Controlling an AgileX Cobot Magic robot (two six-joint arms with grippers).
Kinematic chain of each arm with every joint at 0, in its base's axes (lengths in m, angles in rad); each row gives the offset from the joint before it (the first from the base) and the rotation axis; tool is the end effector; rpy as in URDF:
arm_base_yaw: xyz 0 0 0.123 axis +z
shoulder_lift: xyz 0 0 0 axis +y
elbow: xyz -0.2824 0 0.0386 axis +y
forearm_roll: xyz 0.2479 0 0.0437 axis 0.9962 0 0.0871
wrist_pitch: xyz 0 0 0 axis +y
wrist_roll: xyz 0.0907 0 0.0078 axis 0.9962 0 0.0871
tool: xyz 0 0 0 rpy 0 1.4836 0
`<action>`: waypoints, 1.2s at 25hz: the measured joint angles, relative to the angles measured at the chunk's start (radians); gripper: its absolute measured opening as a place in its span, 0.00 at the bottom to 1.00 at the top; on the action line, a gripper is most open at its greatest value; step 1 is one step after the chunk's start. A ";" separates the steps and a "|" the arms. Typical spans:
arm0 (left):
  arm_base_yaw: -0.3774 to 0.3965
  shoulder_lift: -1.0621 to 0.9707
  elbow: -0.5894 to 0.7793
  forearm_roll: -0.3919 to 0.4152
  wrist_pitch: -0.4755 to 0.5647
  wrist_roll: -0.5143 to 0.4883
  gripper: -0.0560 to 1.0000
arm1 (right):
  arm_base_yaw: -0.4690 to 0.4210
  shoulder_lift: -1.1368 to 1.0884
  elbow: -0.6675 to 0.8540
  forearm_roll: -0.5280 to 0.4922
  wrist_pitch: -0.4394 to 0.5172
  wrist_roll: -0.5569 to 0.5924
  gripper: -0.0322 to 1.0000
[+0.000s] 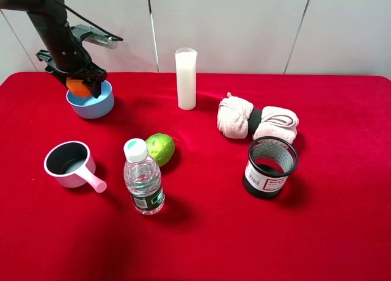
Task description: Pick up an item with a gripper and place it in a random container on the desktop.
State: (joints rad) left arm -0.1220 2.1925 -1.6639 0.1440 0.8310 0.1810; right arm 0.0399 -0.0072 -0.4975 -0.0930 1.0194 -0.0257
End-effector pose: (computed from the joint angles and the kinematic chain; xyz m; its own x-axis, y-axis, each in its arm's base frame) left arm 0.4567 -0.0463 0.1564 -0.8861 0.3840 -0.2596 0.3465 0.9207 0.1794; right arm -0.0039 -0.0074 0.2801 -0.4138 -0.0908 -0.9058 0.0014 0.9949 -0.1004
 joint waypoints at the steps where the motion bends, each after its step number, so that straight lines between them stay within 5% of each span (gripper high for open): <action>1: 0.000 0.000 0.000 0.000 0.000 0.000 0.74 | 0.000 0.000 0.000 0.000 0.000 0.000 0.70; 6: 0.000 0.000 0.000 0.000 -0.001 0.000 0.75 | 0.000 0.000 0.000 0.000 0.000 0.000 0.70; 13: 0.000 0.000 0.000 0.000 -0.022 0.000 0.96 | 0.000 0.000 0.000 0.000 0.000 0.000 0.70; 22: 0.000 0.000 -0.002 -0.032 -0.021 0.000 0.99 | 0.000 0.000 0.000 0.000 0.000 0.000 0.70; 30: 0.000 -0.001 -0.108 -0.048 0.161 0.000 0.99 | 0.000 0.000 0.000 0.000 0.000 0.000 0.70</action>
State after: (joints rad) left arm -0.1220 2.1913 -1.7723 0.0958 0.9915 0.1810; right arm 0.0399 -0.0072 -0.4975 -0.0930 1.0194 -0.0257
